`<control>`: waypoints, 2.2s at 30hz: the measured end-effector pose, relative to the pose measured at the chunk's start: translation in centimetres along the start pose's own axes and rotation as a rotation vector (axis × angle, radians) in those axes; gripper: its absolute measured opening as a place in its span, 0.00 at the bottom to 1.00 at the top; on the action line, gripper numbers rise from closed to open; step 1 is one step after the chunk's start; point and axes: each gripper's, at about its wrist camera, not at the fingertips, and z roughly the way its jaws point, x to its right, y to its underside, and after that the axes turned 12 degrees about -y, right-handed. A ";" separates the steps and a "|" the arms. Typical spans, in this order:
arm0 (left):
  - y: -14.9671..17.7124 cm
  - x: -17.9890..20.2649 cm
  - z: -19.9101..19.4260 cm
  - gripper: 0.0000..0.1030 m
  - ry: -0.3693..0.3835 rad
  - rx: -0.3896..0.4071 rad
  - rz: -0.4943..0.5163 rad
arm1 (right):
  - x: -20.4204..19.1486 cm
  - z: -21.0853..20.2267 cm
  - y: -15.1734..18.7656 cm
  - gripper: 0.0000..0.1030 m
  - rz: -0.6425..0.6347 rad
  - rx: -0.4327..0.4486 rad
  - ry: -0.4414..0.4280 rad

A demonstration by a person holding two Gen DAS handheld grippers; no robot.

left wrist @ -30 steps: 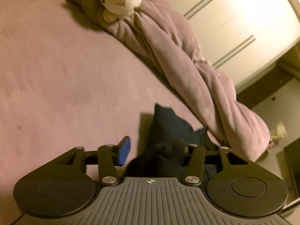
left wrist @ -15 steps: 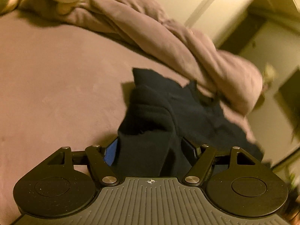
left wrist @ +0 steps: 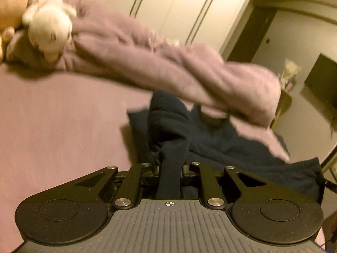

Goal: Fold large clothes

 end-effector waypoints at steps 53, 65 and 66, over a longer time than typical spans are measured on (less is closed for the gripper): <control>-3.5 7.4 26.6 0.43 -0.381 0.109 -0.029 | 7.3 29.5 -3.4 0.10 0.075 -0.047 0.443; -3.3 4.9 25.3 0.67 -0.322 0.099 -0.173 | 8.8 28.2 -2.8 0.37 0.182 0.028 0.393; -3.3 4.5 24.4 0.67 -0.327 0.093 -0.187 | 8.7 27.4 -3.1 0.38 0.191 0.047 0.378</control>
